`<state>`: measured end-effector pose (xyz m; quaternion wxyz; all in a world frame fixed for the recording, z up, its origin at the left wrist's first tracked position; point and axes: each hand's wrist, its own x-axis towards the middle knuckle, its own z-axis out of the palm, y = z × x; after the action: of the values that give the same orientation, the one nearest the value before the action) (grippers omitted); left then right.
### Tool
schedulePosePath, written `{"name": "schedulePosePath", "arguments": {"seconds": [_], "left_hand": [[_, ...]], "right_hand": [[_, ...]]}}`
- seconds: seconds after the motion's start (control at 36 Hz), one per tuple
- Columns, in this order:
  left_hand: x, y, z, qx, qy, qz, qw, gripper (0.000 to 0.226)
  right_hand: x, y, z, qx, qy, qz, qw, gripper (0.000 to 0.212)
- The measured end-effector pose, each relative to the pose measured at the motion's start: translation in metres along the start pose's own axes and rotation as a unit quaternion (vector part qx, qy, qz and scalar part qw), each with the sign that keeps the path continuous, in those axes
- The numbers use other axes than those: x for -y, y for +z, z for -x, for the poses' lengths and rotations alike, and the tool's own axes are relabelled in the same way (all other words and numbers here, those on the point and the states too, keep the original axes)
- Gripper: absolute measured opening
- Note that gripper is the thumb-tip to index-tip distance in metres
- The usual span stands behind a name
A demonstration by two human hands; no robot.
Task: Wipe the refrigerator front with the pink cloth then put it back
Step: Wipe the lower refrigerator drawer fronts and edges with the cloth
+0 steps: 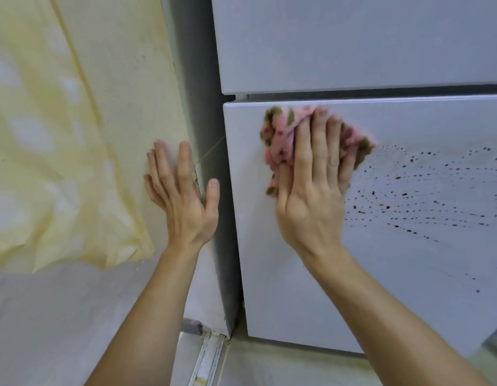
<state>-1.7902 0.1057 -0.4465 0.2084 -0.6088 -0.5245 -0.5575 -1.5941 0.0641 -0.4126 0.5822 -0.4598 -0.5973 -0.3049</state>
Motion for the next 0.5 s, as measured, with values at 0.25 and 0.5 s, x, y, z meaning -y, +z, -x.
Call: {"name": "schedulePosePath", "arguments": {"seconds": [0.25, 0.5], "left_hand": [[-0.020, 0.009, 0.013, -0.037, 0.024, -0.016, 0.999, 0.066], [-0.050, 0.019, 0.020, -0.024, 0.094, 0.017, 0.995, 0.066]], "right_hand": [[-0.053, -0.009, 0.112, 0.148, -0.145, 0.062, 0.976, 0.072], [-0.037, -0.014, 0.044, 0.033, -0.006, -0.052, 0.998, 0.072]]}}
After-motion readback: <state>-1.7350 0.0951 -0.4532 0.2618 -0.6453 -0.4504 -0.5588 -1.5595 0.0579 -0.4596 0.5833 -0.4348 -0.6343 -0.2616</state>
